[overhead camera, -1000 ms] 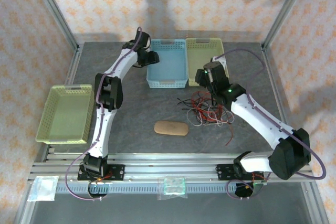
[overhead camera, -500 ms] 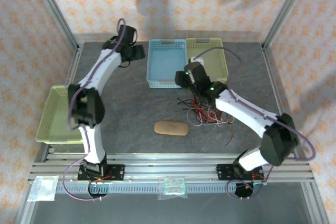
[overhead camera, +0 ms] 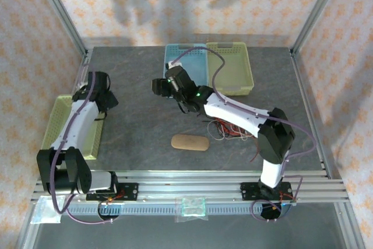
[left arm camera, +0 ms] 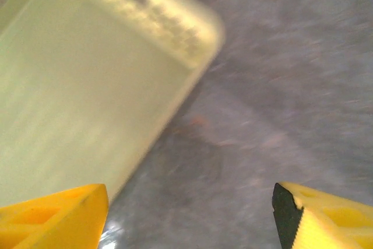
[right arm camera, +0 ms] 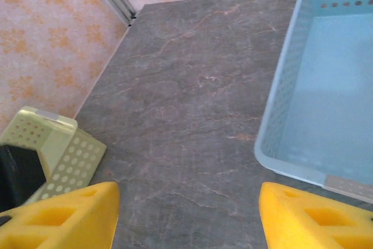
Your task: Untangle the cables
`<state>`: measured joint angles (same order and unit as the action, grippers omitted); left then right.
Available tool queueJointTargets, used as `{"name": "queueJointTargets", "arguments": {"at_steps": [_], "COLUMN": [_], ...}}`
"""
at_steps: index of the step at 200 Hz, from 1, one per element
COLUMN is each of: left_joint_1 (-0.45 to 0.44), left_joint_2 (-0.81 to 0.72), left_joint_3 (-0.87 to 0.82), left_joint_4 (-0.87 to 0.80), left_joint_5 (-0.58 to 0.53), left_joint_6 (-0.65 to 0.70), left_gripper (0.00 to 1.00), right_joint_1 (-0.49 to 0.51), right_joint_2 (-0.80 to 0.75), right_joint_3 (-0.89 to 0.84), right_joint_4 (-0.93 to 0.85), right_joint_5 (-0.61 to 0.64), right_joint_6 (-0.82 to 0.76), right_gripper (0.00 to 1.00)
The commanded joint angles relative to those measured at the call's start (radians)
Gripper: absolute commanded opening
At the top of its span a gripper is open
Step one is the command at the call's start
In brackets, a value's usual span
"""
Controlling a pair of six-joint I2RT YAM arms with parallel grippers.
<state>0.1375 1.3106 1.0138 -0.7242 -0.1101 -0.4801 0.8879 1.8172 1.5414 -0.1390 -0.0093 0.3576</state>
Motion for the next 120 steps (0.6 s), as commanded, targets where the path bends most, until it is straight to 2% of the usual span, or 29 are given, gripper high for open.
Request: {"name": "queueJointTargets", "arguments": {"at_steps": [1,28,42,64,78,99,120], "left_joint_1": [0.075,0.090,0.091,0.091,0.088,0.073,0.011], "left_joint_2": [-0.034,0.022,0.064,0.130,0.146,0.164,0.195], "left_joint_3": [-0.057,-0.079,-0.079,-0.068,-0.069,-0.054,-0.021], "left_joint_4": [0.009,0.043,0.058,0.082,0.110,0.146,0.167], "left_joint_5": [0.049,0.096,0.100,0.187,0.247,0.326,0.337], "left_joint_6": [0.000,0.024,0.034,0.059,0.070,0.076,0.060], "left_gripper": [0.82,0.87,0.86,0.83,0.79,0.70,0.63], "right_joint_1": [-0.005,-0.005,-0.006,-0.011,-0.027,-0.065,-0.091], "right_joint_2": [-0.002,-0.044,-0.072,-0.112,-0.137,-0.174,-0.213], "right_joint_3": [0.037,0.000,-0.029,-0.076,-0.103,-0.143,-0.185], "right_joint_4": [0.008,-0.003,-0.007,-0.011,-0.013,-0.012,-0.005], "right_joint_5": [0.003,0.054,0.081,0.112,0.105,0.059,0.054], "right_joint_6": [-0.018,-0.044,-0.051,-0.040,-0.009,0.053,0.082], "right_gripper": [0.65,0.65,0.65,0.65,0.65,0.63,0.62]}}
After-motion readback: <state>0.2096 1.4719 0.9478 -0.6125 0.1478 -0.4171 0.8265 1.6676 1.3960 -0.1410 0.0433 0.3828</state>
